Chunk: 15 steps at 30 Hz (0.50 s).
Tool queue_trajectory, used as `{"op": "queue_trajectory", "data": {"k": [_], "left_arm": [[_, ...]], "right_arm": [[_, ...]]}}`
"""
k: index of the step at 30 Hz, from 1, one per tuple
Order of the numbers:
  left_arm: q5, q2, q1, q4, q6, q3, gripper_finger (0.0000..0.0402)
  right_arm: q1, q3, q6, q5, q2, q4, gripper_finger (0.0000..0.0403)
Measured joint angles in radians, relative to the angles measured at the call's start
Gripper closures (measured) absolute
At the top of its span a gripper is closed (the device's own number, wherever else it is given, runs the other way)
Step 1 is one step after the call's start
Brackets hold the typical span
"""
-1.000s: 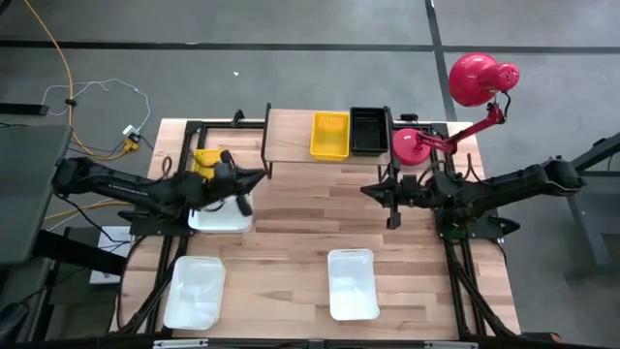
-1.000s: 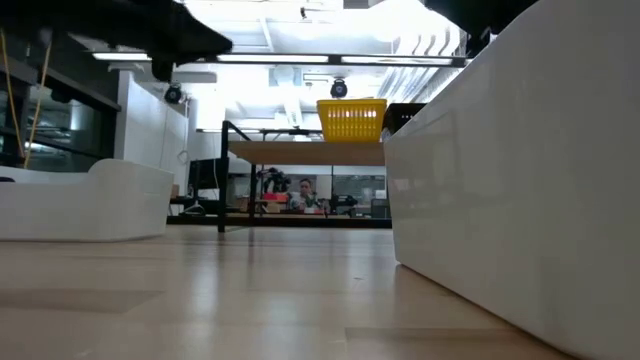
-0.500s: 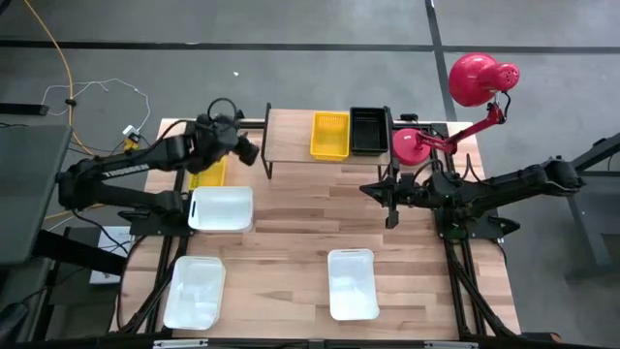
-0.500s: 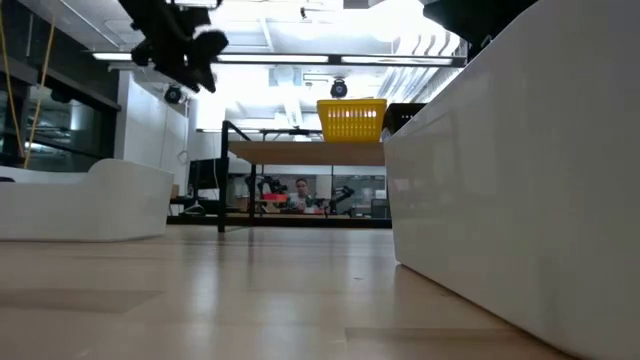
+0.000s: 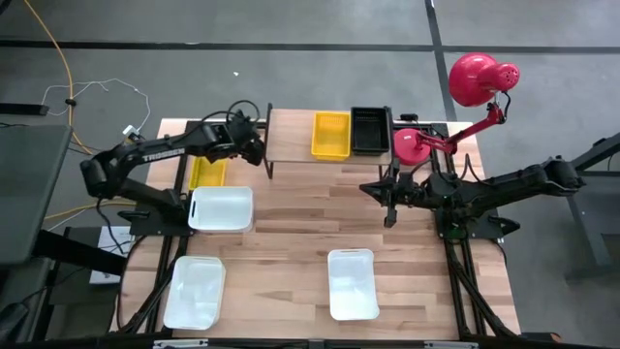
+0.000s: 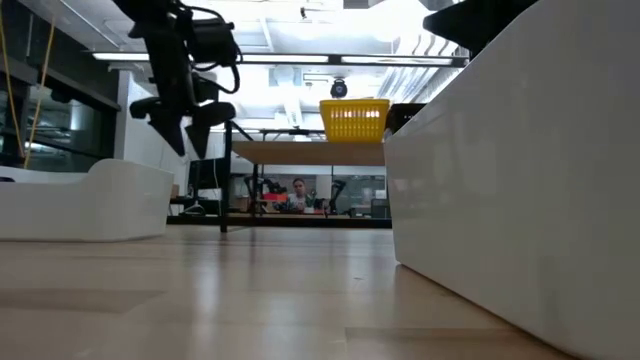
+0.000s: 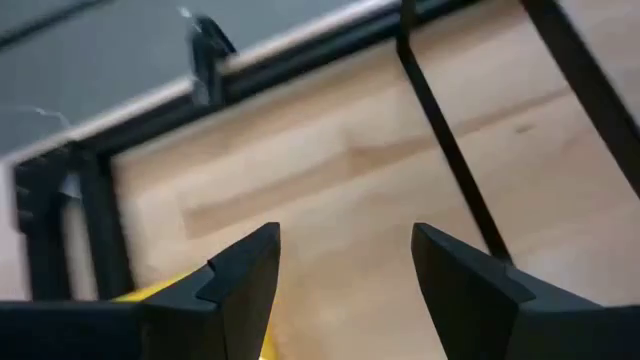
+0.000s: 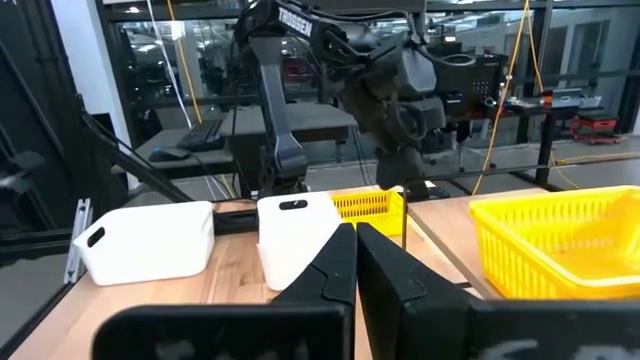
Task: Stack baskets on shelf by color
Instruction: Stack the yellow bin on the other yellow bin on the shelf
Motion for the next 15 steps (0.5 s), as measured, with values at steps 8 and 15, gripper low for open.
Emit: {"op": "queue_trajectory", "data": {"k": [8, 15], "left_arm": [[-0.008, -0.01, 0.008, -0.052, -0.029, -0.004, 0.0192], [-0.141, -0.093, 0.015, -0.186, -0.102, -0.044, 0.0206]], "right_arm": [[0.0, 0.0, 0.021, -0.001, 0.0, -0.003, 0.0402], [0.0, 0.0, 0.021, -0.004, 0.011, -0.013, 0.0402]]}}
